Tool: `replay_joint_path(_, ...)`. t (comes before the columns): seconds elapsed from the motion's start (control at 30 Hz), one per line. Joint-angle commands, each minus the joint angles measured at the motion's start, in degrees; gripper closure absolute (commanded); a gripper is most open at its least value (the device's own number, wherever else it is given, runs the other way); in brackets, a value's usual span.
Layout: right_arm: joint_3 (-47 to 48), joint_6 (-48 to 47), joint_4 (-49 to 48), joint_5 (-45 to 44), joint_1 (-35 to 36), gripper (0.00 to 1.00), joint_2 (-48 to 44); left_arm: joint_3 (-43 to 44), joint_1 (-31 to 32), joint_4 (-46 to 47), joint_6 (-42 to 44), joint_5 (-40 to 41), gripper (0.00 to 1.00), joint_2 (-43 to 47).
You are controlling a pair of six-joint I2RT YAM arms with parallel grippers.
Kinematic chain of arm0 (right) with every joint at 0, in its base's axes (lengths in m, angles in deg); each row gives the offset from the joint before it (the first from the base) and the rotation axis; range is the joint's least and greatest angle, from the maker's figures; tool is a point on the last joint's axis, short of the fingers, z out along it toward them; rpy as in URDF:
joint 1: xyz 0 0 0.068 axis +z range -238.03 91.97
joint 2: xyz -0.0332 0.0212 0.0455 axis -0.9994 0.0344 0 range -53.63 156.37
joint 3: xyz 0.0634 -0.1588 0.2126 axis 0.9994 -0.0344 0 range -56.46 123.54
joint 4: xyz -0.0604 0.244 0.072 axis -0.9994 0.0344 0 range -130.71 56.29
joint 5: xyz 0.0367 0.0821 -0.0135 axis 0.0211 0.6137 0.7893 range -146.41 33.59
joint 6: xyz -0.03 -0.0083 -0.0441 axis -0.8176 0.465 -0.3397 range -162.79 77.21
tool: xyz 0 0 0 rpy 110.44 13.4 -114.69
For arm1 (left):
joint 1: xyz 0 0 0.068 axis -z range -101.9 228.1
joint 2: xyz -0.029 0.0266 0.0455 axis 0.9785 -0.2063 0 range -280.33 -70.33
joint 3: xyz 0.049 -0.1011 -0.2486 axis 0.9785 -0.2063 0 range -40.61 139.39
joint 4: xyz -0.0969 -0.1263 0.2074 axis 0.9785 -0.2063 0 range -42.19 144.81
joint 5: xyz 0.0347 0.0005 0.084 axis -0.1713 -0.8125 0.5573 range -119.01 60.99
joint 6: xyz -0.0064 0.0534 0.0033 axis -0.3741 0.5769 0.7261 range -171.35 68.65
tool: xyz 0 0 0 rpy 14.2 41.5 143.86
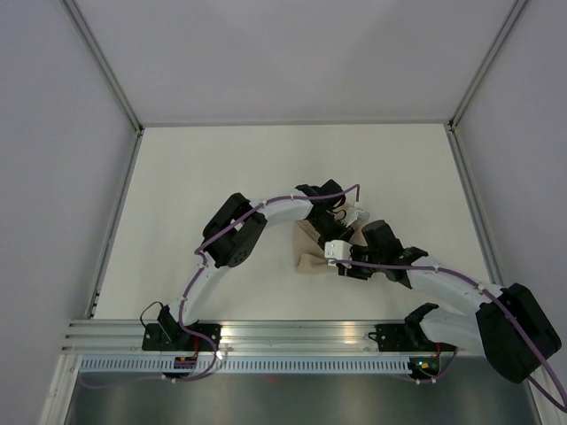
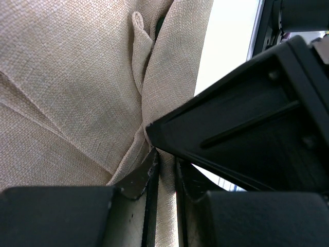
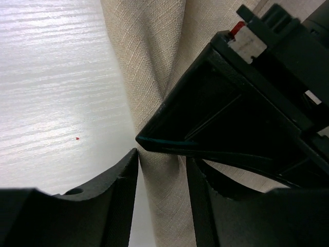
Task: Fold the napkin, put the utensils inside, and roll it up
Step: Roll the napkin with the utensil
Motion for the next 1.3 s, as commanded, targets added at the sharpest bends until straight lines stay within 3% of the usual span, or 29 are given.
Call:
replay_joint_path(0.0,-0.7,0.2,-3.6,-2.3,0.3,0.52,1.2,-2.5,0.6,-4.8,0.0,10.9,0.97,-5.0)
replay_joint_path(0.1,-0.7,0.2,-3.6,-2.3,0.3,0.55,1.1,-2.5,0.5,-4.5,-0.2,10.2,0.94,-4.7)
replay_joint_path(0.37,0.5,-0.4,-2.4,-1.3,0.3,0.76,3.4,-2.0,0.2,-3.7,-1.7,9.1,0.83,-3.1)
replay_joint_path(0.53,0.9,-0.8,-3.0,-0.6,0.3,0.86,5.4,-2.8,-0.7,0.2,-5.8,8.6,0.68,-0.1)
replay_joint_path(0.93,4.7,-1.4,-4.5,1.3,0.3,0.95,12.6,-2.3,-6.9,8.4,-16.7,6.1,0.60,6.8)
replay_joint_path(1.03,6.0,-1.6,-3.8,3.0,-0.2,0.96,14.8,-5.1,-9.9,12.7,-22.1,8.5,0.60,9.8)
replay_joint_path(1.27,13.1,-2.9,2.5,8.7,-4.3,0.98,21.3,-20.2,-17.8,38.1,-33.7,13.7,0.57,22.9)
